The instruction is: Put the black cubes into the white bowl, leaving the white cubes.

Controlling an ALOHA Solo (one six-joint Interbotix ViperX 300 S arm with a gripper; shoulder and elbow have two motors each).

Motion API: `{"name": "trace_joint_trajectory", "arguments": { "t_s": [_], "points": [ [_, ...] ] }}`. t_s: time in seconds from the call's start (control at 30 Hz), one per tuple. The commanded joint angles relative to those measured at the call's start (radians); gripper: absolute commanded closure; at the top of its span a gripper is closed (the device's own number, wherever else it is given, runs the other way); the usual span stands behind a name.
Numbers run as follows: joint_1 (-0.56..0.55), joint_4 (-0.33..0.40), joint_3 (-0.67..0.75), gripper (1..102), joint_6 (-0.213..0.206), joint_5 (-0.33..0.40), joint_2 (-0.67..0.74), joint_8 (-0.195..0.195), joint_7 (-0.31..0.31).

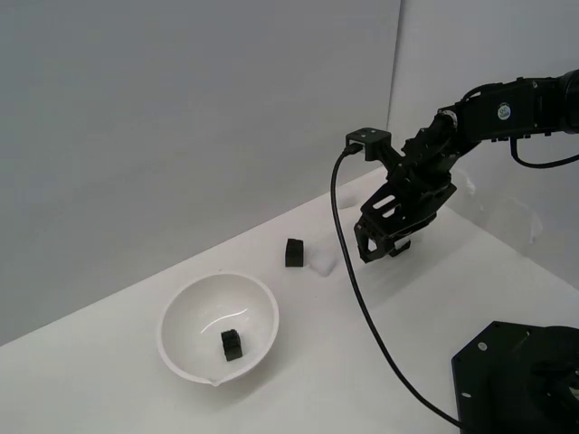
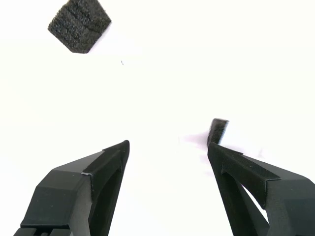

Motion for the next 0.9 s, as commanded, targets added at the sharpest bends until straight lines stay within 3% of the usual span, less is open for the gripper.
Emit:
{"name": "trace_joint_trajectory", "arguments": {
  "t_s": [0.0,0.17,0.3,0.57,0.87],
  "points": [
    [0.006,-0.012,0.074,15,-0.009,-0.015,0.066,0.017,0.020],
    [0.055,-0.026,0.124,15,0.002,-0.029,0.120,0.017,0.021],
    [0.117,-0.026,0.060,15,0.038,-0.029,0.054,0.017,0.021],
    [0.153,-0.049,-0.043,15,0.040,-0.054,-0.054,0.035,-0.031],
    [0.155,-0.049,-0.138,14,0.038,-0.051,-0.147,0.035,-0.040]
  ]
}}
